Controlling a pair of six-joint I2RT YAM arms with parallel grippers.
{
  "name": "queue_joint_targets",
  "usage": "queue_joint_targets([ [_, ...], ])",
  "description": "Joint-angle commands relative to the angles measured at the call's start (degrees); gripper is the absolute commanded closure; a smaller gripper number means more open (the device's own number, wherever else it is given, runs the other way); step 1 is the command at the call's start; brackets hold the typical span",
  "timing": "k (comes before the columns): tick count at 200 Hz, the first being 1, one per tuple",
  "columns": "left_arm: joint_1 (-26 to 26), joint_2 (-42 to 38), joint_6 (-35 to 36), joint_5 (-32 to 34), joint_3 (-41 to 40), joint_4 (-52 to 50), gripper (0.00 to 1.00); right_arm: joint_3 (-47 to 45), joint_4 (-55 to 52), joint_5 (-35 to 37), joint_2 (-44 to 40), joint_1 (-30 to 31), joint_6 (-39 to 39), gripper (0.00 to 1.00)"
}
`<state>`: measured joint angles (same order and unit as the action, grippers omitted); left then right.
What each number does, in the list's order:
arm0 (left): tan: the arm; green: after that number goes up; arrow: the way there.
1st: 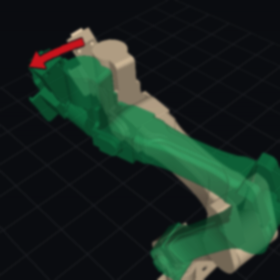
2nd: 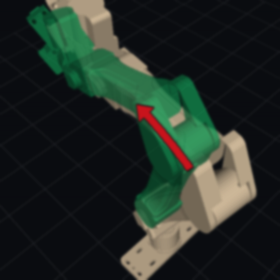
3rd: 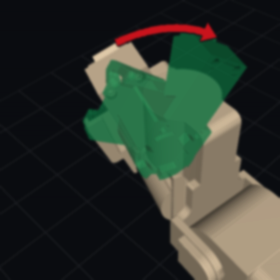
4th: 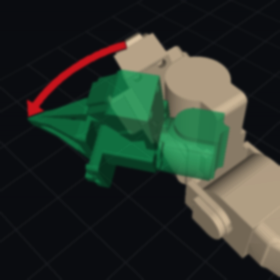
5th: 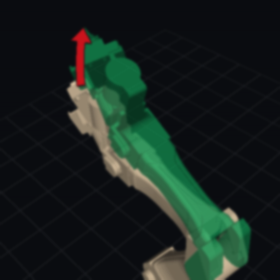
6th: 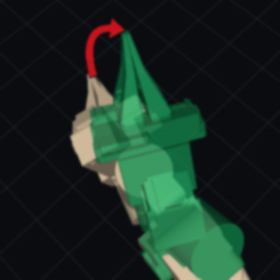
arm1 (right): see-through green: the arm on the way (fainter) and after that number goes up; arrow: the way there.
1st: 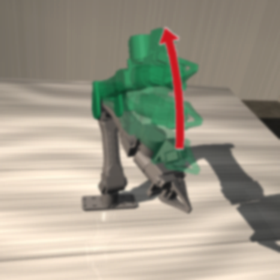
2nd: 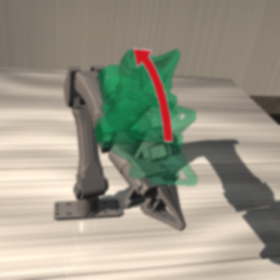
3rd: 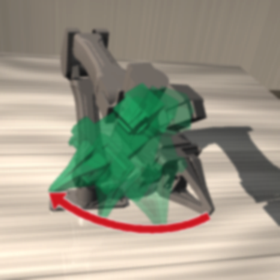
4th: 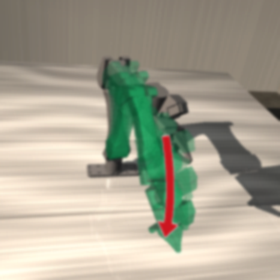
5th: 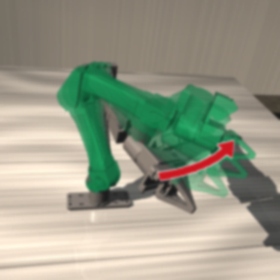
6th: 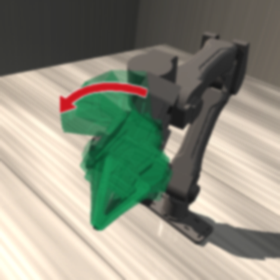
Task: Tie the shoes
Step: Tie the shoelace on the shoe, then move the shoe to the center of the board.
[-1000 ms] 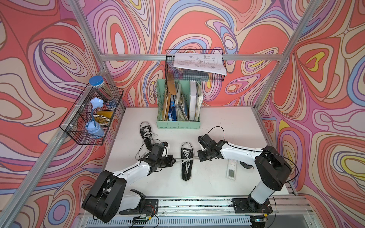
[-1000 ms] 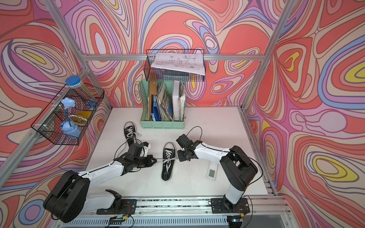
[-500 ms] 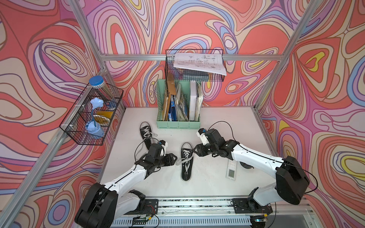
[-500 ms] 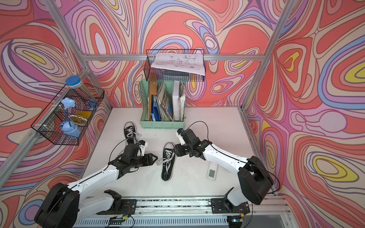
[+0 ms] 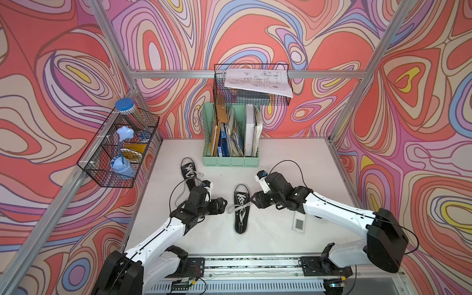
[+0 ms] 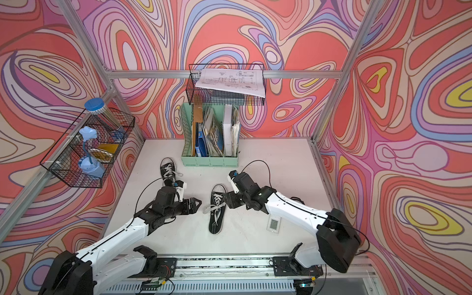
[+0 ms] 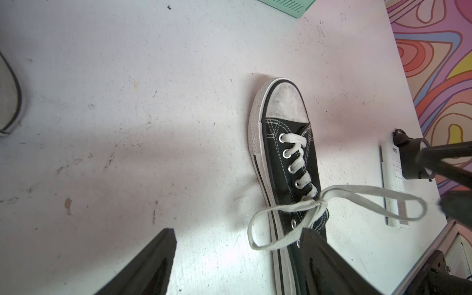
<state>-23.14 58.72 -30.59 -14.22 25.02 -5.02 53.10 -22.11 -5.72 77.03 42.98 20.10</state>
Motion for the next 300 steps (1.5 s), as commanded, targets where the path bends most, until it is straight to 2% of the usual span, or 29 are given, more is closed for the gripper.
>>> queue_joint_targets([
  [1,0.53,-0.55,1.57,1.07,0.56,-1.36,0.17,-0.80,-1.34,-0.63,-5.12,-1.99,-1.21,0.42],
  [26,0.51,-0.55,2.07,1.03,0.80,-1.66,0.17,-1.24,1.40,-6.13,-4.95,-2.21,-0.95,0.41],
  [46,0.55,-0.71,2.43,0.82,0.91,-2.07,0.17,-0.48,3.06,-8.93,-0.61,-1.41,-0.12,0.42],
  [95,0.48,-1.06,3.03,0.87,1.25,-2.70,0.17,3.84,5.76,-6.93,14.51,5.26,2.10,0.50],
  [140,0.49,-0.80,3.24,0.53,1.48,-2.81,0.17,6.84,5.53,-4.48,23.57,6.77,3.06,0.54],
  [160,0.51,-0.75,3.08,0.69,1.31,-2.57,0.17,6.84,6.73,-4.73,25.31,6.77,3.40,0.65],
  [185,0.53,-0.62,3.09,1.09,1.46,-2.75,0.17,7.06,3.65,1.44,25.33,6.70,3.89,0.90],
  [202,0.50,-1.12,2.90,2.73,1.53,-3.46,0.17,6.78,0.67,5.56,22.93,5.34,3.92,1.00],
  [252,2.32,-2.55,0.58,10.71,2.22,-4.56,0.20,4.12,-1.90,7.47,15.39,-6.45,1.88,1.00],
  [272,6.55,-1.26,-0.33,11.67,3.24,-3.51,0.22,6.07,-2.01,7.03,16.78,-10.58,-1.35,1.00],
  [300,15.48,3.18,-1.40,9.44,6.53,-2.16,0.25,11.49,-1.80,4.84,21.93,-14.32,-4.64,1.00],
])
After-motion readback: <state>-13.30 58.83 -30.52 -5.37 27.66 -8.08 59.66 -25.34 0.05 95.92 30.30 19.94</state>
